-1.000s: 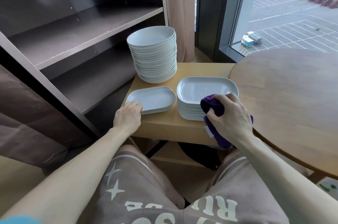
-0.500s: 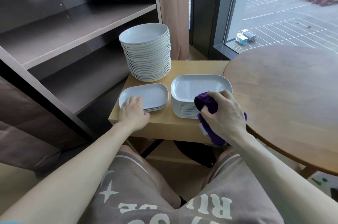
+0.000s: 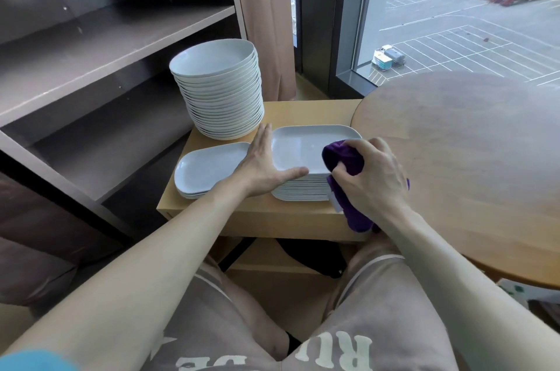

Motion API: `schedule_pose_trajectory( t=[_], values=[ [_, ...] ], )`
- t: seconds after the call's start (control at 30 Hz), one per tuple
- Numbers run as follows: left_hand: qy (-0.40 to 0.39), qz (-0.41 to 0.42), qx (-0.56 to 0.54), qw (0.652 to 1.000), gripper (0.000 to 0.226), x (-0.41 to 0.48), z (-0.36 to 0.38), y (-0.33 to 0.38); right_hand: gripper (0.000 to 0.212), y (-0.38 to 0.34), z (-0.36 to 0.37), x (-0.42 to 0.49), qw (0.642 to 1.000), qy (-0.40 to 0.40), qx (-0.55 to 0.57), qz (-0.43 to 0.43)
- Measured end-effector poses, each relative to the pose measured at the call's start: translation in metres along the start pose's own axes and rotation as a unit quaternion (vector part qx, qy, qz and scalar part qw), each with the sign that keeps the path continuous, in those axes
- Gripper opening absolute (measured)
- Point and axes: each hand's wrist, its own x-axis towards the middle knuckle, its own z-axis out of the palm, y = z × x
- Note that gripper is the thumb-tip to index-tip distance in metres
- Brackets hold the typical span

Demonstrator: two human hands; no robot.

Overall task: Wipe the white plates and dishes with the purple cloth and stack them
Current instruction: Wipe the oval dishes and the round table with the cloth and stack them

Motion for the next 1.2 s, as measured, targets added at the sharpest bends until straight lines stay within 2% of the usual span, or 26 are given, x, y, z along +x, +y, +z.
schedule_pose_trajectory(
  t=[0.1,0.23,0.37,0.43,0.5,0.6,0.7,0.83,0.97,1.2],
  values=[
    [-0.014,-0.028,-0.031,0.999,0.142,0.005,0.003,-0.01,0.032,0.01,-0.01,0.016,1.0,0.019,-0.002,0.025],
    [-0.002,-0.02,-0.141,0.99,0.123,0.007,0.012,-0.019,0.034,0.01,-0.016,0.039,0.999,0.025,-0.031,0.018],
    [-0.018,-0.02,-0.168,0.985,0.137,0.008,0.016,-0.024,0.036,-0.002,-0.008,0.068,0.993,0.004,-0.109,-0.041],
    [-0.025,-0.017,-0.189,0.982,0.134,0.008,0.016,-0.026,0.035,-0.006,0.004,0.078,0.982,-0.043,-0.171,-0.065],
    [-0.027,-0.017,-0.208,0.978,0.129,0.008,0.017,-0.027,0.036,-0.007,0.021,0.078,0.956,-0.099,-0.265,-0.084],
    [-0.031,-0.02,-0.222,0.974,0.127,0.009,0.018,-0.026,0.034,-0.008,0.037,0.08,0.938,-0.1,-0.321,-0.084],
    [-0.045,-0.027,-0.242,0.969,0.126,0.011,0.017,-0.027,0.032,-0.01,0.042,0.084,0.937,-0.1,-0.324,-0.083],
    [-0.056,-0.02,-0.249,0.967,0.123,0.01,0.015,-0.029,0.035,-0.018,0.052,0.084,0.928,-0.114,-0.328,-0.138],
    [-0.079,-0.012,-0.268,0.96,0.119,0.012,0.011,-0.031,0.042,-0.033,0.058,0.091,0.937,-0.145,-0.278,-0.155],
    [-0.066,0.022,-0.246,0.967,0.112,0.011,0.009,-0.03,0.032,-0.072,0.085,0.086,0.938,-0.211,-0.188,-0.2]
  ],
)
